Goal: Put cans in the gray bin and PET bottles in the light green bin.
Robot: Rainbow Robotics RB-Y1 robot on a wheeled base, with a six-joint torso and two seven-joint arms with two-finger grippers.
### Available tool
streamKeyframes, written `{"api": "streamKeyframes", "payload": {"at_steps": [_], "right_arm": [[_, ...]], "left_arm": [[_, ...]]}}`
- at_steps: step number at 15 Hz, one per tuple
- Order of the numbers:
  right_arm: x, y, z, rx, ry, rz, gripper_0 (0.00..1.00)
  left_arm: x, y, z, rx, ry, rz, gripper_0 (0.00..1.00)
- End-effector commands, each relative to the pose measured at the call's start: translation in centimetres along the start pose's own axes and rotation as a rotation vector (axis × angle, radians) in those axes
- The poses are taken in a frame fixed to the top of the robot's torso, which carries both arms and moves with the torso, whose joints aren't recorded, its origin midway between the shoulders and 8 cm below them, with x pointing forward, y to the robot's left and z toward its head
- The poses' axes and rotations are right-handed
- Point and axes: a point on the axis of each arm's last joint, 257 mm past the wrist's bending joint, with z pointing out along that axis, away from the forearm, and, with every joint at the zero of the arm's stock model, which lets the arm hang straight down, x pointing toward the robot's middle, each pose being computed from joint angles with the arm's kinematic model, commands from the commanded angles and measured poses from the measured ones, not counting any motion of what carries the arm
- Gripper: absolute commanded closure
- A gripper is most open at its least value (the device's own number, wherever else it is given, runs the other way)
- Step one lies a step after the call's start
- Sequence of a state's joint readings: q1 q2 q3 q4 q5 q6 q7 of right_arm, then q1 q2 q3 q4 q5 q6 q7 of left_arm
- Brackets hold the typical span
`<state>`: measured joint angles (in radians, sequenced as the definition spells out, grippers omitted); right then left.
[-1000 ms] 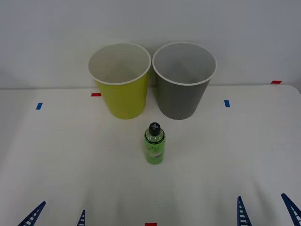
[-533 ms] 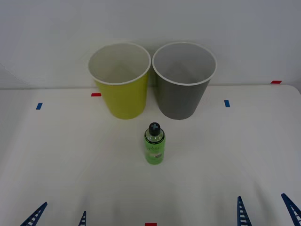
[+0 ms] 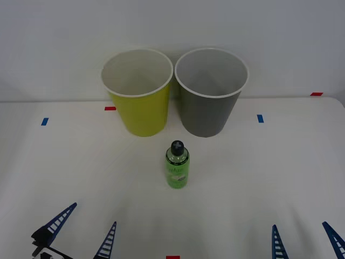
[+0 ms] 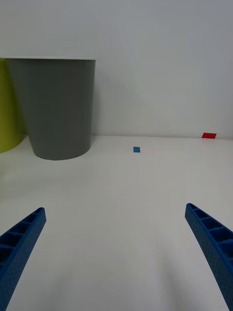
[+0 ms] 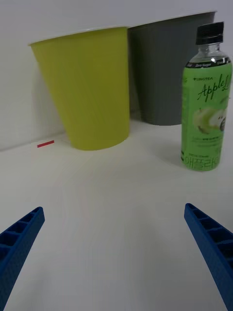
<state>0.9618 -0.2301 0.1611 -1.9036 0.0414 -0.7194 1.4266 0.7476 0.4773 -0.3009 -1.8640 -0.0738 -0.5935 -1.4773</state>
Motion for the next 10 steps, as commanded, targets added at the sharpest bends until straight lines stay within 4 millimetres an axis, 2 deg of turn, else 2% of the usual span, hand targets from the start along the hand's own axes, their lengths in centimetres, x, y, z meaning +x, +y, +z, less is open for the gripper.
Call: {"api": "streamKeyframes", "payload": {"at_steps": [1,3,5,8,10], "right_arm": [[0.0,0.0,0.0,0.0,0.0,0.0,0.0],[0.0,0.0,0.0,0.0,0.0,0.0,0.0],[0.0,0.0,0.0,0.0,0.0,0.0,0.0],[0.0,0.0,0.0,0.0,0.0,0.0,0.0],[0.0,0.0,0.0,0.0,0.0,0.0,0.0]], "left_arm": [[-0.8,-2.9,1.4,0.114,-0.035,0.004,0.0],[-0.8,-4.4,2.1,0.172,-0.047,0.011,0.0],[-0.4,-4.5,3.4,0.211,-0.059,0.042,0.0],[-2.3,-5.4,5.8,0.235,-0.12,-0.015,0.0],[-2.8,-6.2,7.2,0.252,-0.122,-0.041,0.0]]}}
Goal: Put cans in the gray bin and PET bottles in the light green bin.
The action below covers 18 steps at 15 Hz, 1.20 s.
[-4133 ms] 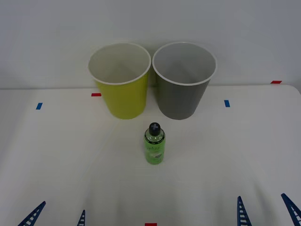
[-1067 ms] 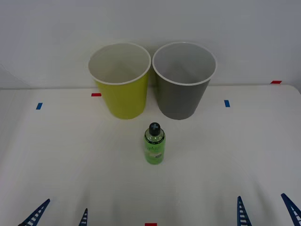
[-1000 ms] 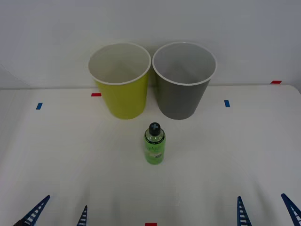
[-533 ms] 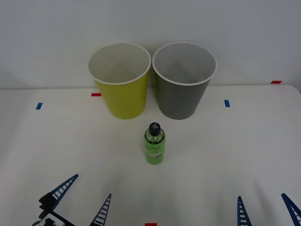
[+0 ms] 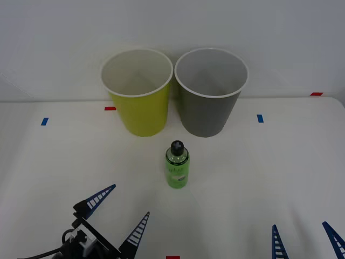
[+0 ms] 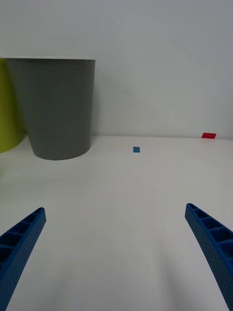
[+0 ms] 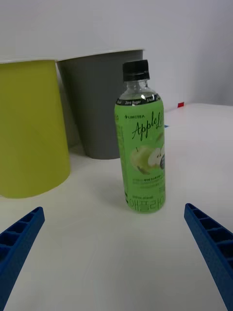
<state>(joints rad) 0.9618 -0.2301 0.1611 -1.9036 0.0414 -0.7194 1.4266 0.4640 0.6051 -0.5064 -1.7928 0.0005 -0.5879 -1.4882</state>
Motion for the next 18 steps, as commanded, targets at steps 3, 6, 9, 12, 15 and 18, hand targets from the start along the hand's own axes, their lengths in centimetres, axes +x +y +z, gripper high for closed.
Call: {"api": "streamKeyframes", "payload": {"at_steps": [3,6,9,12,15,18], "right_arm": [[0.0,0.0,0.0,0.0,0.0,0.0,0.0],[0.0,0.0,0.0,0.0,0.0,0.0,0.0],[0.0,0.0,0.0,0.0,0.0,0.0,0.0],[0.0,0.0,0.0,0.0,0.0,0.0,0.0],[0.0,0.0,0.0,0.0,0.0,0.0,0.0],[0.0,0.0,0.0,0.0,0.0,0.0,0.0]], "left_arm": [[-0.3,-0.5,3.6,0.037,0.003,-0.029,0.0],[0.5,0.2,4.7,0.047,0.043,-0.002,0.0],[0.0,-0.5,5.4,0.067,0.031,-0.006,0.0],[-0.5,-1.4,6.1,0.086,0.015,-0.033,0.0],[-0.8,-1.8,7.8,0.105,0.018,-0.029,0.0],[-0.7,-2.1,9.4,0.116,0.021,-0.03,0.0]]}}
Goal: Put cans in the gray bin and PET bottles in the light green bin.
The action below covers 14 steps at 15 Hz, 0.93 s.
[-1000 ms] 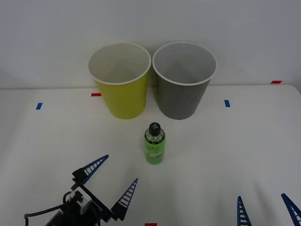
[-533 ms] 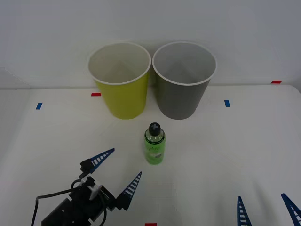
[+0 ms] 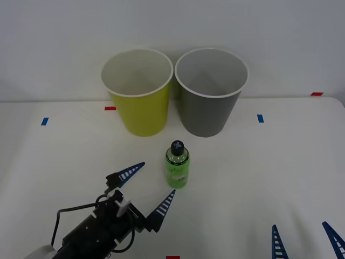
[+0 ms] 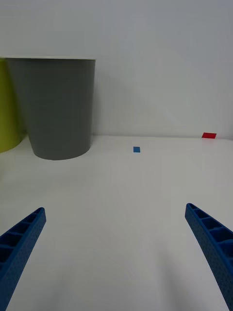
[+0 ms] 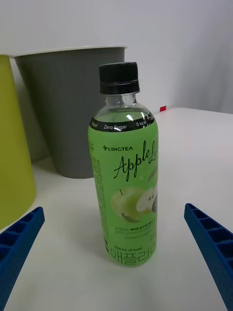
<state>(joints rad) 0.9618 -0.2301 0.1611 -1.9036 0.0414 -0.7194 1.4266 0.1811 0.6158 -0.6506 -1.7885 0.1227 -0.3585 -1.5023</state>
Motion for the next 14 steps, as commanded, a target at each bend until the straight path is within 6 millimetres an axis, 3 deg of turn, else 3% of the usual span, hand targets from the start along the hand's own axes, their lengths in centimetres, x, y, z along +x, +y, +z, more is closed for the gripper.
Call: {"api": "streamKeyframes", "payload": {"at_steps": [1,8,14], "right_arm": [[0.0,0.0,0.0,0.0,0.0,0.0,0.0],[0.0,0.0,0.0,0.0,0.0,0.0,0.0],[0.0,0.0,0.0,0.0,0.0,0.0,0.0]], "left_arm": [[-0.1,-0.8,1.8,0.012,-0.014,-0.018,0.0],[-1.1,-2.1,6.5,-0.002,-0.016,-0.061,0.0],[-2.3,-2.7,9.0,-0.004,-0.015,-0.08,0.0]]}}
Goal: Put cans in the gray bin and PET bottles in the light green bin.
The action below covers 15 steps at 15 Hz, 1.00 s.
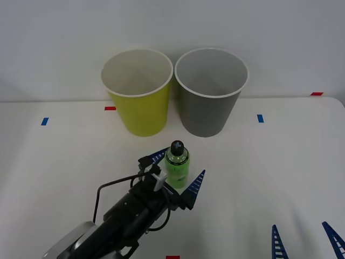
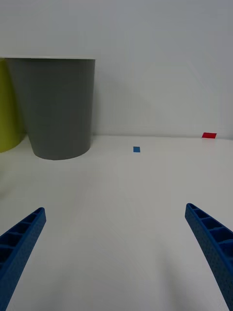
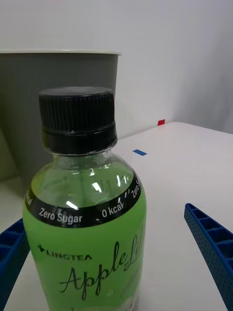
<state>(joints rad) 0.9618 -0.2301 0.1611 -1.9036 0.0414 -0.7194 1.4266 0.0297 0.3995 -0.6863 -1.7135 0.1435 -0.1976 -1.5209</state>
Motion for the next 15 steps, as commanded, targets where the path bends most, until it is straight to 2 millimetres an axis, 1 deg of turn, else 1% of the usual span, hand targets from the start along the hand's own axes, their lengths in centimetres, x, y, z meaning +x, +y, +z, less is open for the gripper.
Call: {"api": "streamKeyframes", "payload": {"at_steps": [1,5,6,7,9,11,15], "right_arm": [[0.0,0.0,0.0,0.0,0.0,0.0,0.0],[0.0,0.0,0.0,0.0,0.0,0.0,0.0],[0.0,0.0,0.0,0.0,0.0,0.0,0.0],[0.0,0.0,0.0,0.0,0.0,0.0,0.0],[0.0,0.0,0.0,0.0,0.0,0.0,0.0],[0.0,0.0,0.0,0.0,0.0,0.0,0.0],[0.0,0.0,0.0,0.0,0.0,0.0,0.0]], "left_arm": [[-0.6,0.0,0.9,0.003,-0.002,0.005,0.0],[-0.7,0.4,1.5,0.003,0.009,0.023,0.01],[-0.6,0.3,1.5,0.004,0.01,0.023,0.53],[-0.6,0.4,1.5,0.004,0.01,0.027,0.89],[-0.6,0.3,1.4,0.004,0.011,0.034,0.93],[-0.4,0.4,1.4,0.004,0.018,0.039,0.94],[0.4,1.4,1.6,-0.019,0.069,0.06,0.96]]}}
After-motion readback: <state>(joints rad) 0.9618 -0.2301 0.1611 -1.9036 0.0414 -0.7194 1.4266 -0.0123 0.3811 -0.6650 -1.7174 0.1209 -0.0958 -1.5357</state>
